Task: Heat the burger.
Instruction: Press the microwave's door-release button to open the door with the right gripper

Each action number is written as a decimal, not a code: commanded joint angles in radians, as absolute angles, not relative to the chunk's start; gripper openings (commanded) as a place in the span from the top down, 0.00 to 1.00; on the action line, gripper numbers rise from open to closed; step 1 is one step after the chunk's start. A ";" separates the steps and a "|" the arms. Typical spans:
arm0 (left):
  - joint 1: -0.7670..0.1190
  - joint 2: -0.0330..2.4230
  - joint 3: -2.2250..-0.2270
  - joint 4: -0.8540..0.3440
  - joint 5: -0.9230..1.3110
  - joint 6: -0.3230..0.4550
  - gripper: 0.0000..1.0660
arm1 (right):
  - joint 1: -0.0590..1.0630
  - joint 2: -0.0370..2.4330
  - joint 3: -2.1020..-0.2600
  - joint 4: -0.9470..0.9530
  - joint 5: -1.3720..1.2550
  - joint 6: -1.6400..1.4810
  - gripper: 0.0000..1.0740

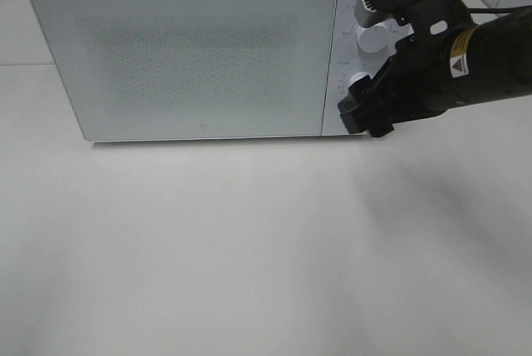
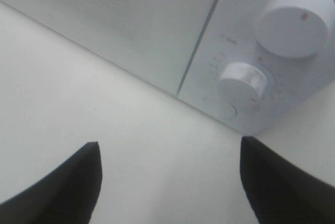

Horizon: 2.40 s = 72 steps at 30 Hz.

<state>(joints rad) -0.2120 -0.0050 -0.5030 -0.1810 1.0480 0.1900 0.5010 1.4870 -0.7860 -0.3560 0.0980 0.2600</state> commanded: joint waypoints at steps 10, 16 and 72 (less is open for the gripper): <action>-0.212 -0.022 -0.500 -0.187 1.038 0.186 1.00 | 0.306 1.472 -0.912 -0.181 0.454 0.267 0.37; -0.212 -0.022 -0.500 -0.187 1.038 0.186 1.00 | 0.205 1.472 -0.912 -0.071 0.519 0.225 0.37; -0.212 -0.022 -0.500 -0.191 1.038 0.186 1.00 | 0.160 -0.029 -0.512 0.000 0.995 0.070 0.37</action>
